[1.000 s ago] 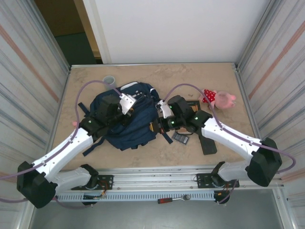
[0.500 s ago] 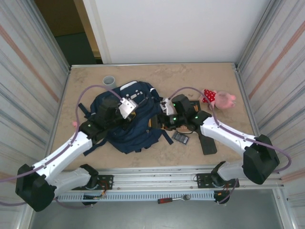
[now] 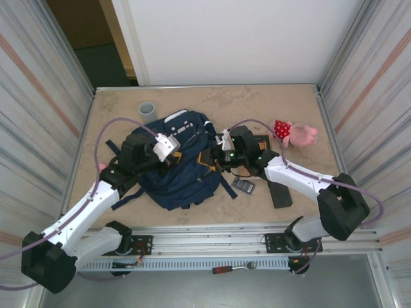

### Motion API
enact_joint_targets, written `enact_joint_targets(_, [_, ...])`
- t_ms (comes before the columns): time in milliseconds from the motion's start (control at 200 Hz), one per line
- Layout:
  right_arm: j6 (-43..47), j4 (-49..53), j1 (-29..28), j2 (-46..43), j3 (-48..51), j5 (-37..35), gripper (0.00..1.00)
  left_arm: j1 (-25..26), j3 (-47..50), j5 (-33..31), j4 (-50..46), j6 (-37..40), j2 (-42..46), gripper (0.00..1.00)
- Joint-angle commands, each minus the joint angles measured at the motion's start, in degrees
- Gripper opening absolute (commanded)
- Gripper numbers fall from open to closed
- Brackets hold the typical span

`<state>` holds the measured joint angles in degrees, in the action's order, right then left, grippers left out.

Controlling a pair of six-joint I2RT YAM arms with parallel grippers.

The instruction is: Pack books, pencil case, and school supplies into a backpack

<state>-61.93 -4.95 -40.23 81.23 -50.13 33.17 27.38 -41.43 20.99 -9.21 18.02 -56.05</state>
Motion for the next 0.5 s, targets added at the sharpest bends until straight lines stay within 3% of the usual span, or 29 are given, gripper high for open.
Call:
enact_joint_targets(0, [-3.88,-5.45,-1.06,-1.81,0.85,-5.91,0.15,0.22,-2.54,0.21,3.21,0.48,0.0,0.0])
enact_joint_targets(60, [-4.6,-5.86,-1.26,-3.88,2.38,-8.83,0.04,0.22,-3.1,-1.51,1.67,-0.26,-0.55,0.0])
enact_joint_targets(115, [-7.21,-6.68,-1.55,-5.93,4.37,-11.21,0.01,0.27,-3.06,-0.83,1.07,-0.48,-0.82,0.0])
enact_joint_targets(296, [-7.34,-2.49,-2.46,-12.13,7.72,-15.62,0.0,2.16,-2.1,3.73,4.27,-1.04,-2.95,0.0])
enact_joint_targets(491, [-5.92,1.9,-5.36,-15.3,8.31,-18.62,0.0,2.95,-4.13,1.98,9.32,-1.67,-8.76,0.0])
